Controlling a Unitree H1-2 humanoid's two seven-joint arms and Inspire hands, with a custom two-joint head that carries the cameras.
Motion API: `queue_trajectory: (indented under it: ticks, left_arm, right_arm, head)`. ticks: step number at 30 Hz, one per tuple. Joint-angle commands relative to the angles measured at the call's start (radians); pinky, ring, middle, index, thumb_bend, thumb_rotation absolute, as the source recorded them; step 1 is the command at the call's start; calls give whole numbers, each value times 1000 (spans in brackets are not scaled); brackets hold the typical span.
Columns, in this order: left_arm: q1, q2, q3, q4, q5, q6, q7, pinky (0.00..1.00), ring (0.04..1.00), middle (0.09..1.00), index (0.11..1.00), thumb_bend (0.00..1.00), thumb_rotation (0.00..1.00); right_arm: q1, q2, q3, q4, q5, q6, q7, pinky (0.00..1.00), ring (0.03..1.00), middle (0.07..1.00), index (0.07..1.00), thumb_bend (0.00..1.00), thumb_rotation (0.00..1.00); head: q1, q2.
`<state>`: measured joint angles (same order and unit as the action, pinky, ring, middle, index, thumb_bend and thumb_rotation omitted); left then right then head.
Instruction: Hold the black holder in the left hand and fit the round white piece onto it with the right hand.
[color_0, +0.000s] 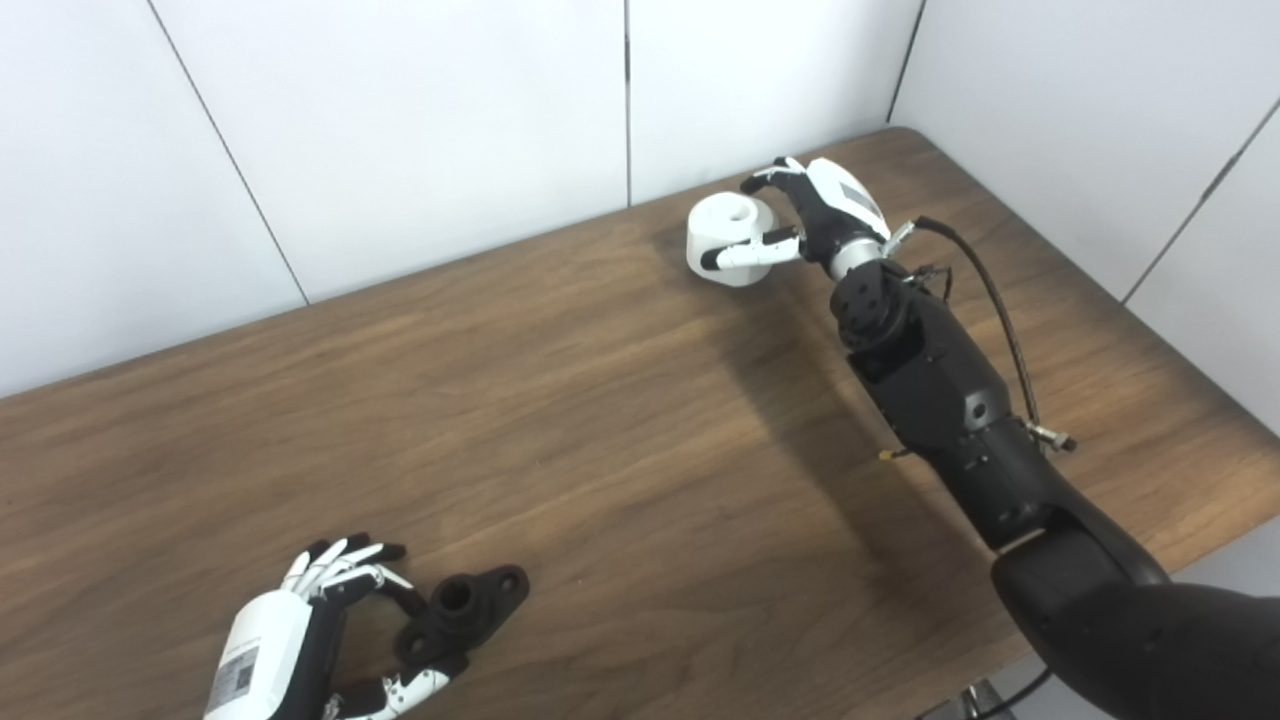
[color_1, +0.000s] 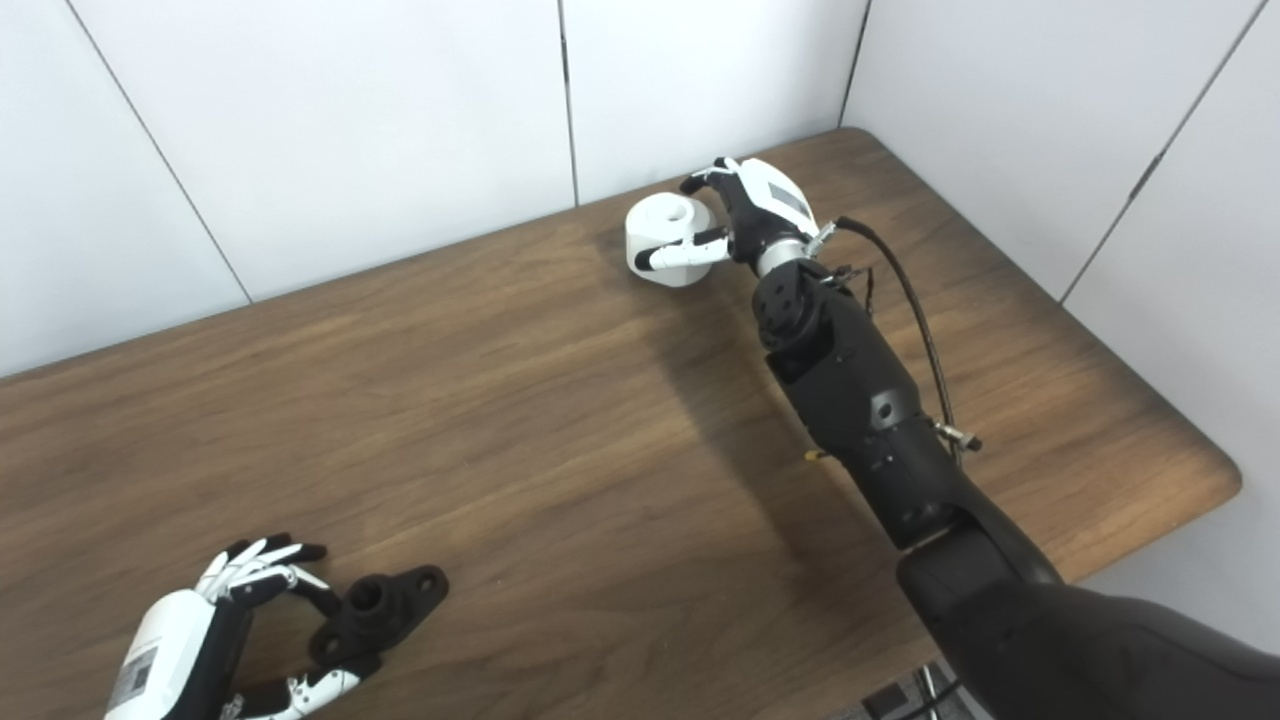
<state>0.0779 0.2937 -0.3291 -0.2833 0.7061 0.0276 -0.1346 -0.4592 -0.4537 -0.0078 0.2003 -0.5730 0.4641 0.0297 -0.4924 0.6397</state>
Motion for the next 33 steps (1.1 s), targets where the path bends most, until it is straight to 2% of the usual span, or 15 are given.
queue_trajectory:
  ticks: [1,33]
  left_arm:
    - [38,19,-10,28,9,18,-43,953,880,780,486,515,57]
    - [43,36,-3,12,0,26,-62,958,883,783,487,515,58]
  right_arm:
    - [-51,-16,-10,-14,-4,3,-25,868,989,961,772,878,446]
    - [-31,-21,24,17,-2,-31,-89,849,941,883,712,834,356]
  head:
    - [-1,1]
    - [-4,21]
